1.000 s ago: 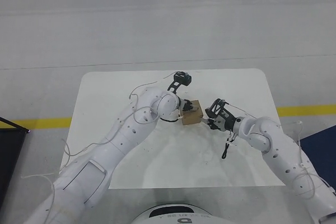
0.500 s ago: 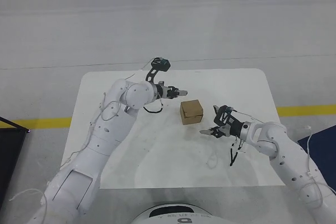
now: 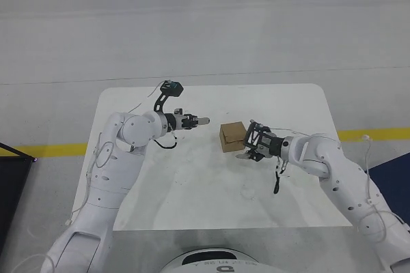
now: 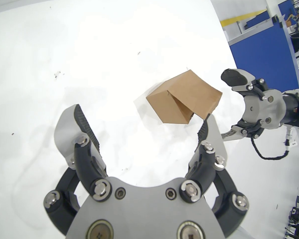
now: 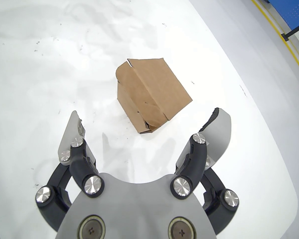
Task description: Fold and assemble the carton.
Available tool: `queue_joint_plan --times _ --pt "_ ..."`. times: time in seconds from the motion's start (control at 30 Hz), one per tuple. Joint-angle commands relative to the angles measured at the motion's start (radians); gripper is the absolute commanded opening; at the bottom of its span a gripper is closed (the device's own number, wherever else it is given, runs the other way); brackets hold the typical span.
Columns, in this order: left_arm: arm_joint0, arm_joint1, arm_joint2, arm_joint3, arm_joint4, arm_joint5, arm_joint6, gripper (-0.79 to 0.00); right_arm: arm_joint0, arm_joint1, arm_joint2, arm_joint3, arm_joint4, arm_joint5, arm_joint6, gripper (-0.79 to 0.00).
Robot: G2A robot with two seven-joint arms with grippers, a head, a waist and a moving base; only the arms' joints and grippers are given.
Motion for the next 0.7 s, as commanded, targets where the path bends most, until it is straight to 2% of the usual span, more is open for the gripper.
queue_joint_plan --times 0.0,0.27,0.33,0.47,0.5,0.53,0.67 --pt "0.0 0.0 0.0 0.0 0.0 0.0 0.0 0.0 0.025 -0.006 -0.017 0.003 0.014 0.01 0.029 -0.034" --pt "0.0 0.0 0.0 0.0 0.0 0.0 0.0 0.0 0.111 -0.034 -0.081 0.05 0.021 0.069 0.062 -0.206" --pt "0.0 0.0 0.0 0.0 0.0 0.0 0.0 0.0 0.129 -0.04 -0.091 0.068 0.025 0.079 0.067 -0.289" --pt "0.0 0.0 0.0 0.0 0.0 0.0 0.0 0.0 0.155 -0.05 -0.11 0.088 0.018 0.101 0.076 -0.542" --pt "0.0 0.0 0.0 0.0 0.0 0.0 0.0 0.0 0.158 -0.052 -0.113 0.09 0.016 0.104 0.076 -0.696" --pt "0.0 0.0 0.0 0.0 0.0 0.0 0.0 0.0 0.16 -0.054 -0.117 0.09 0.011 0.104 0.075 -0.785" --pt "0.0 0.0 0.0 0.0 0.0 0.0 0.0 0.0 0.152 -0.056 -0.119 0.081 -0.011 0.112 0.067 -0.785"
